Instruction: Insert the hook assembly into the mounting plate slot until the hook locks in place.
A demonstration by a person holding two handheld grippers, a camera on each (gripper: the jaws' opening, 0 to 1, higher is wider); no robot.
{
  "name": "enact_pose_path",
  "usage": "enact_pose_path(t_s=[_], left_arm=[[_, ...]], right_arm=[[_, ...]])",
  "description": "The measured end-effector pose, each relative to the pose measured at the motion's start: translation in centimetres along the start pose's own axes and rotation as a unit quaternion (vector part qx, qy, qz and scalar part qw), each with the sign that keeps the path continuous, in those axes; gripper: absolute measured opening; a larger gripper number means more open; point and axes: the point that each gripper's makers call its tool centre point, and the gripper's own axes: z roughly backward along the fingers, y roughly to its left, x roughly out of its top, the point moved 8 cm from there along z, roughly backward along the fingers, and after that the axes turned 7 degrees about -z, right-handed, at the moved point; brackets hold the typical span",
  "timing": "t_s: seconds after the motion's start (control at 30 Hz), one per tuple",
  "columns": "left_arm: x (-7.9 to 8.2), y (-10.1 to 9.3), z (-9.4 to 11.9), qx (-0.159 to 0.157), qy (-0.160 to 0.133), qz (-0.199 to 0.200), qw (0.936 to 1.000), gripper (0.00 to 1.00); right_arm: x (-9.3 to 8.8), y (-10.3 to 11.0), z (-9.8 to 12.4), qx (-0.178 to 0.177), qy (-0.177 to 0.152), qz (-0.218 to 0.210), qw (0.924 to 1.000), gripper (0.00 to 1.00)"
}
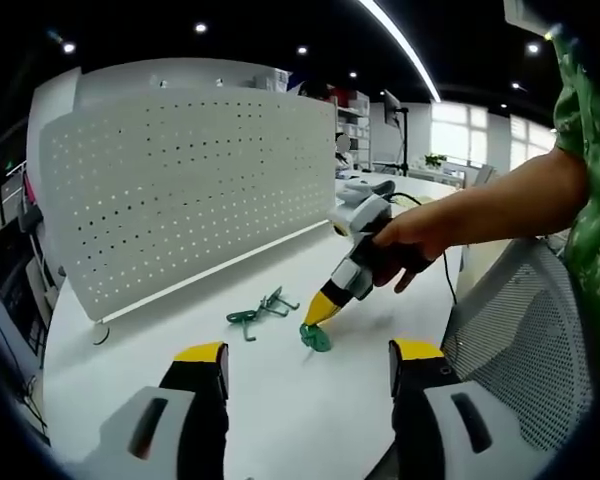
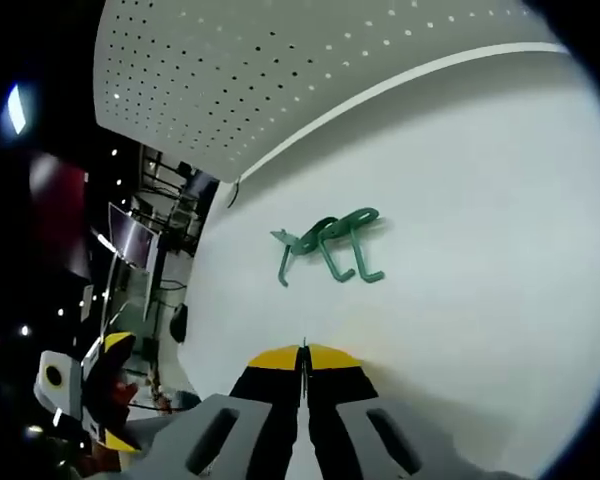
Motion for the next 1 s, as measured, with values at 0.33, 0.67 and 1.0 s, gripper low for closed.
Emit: enact_pose_path(t_s=[0.33,0.67,1.0], left_arm=[[0.1,-0.2,0.0,-0.007,-0.001,-0.004,1.0000,0.66],[0.2,-0.1,0.0,-0.009,-0.005,0.002,1.0000,0.60],[0.5,0.9,0.7,0.004,-0.041,0.063,0.9971,0.39]], right_arm=[[-0.7,0.3,1.5,0.000,0.000,0.014,0.9999,0.00],[-0.7,4.8,3.3,0.051,-0.037,0.049,0.9968,0.00],[-2.4,9.9,3.6,0.109,-0.040,0.081,0.9899,0.00]])
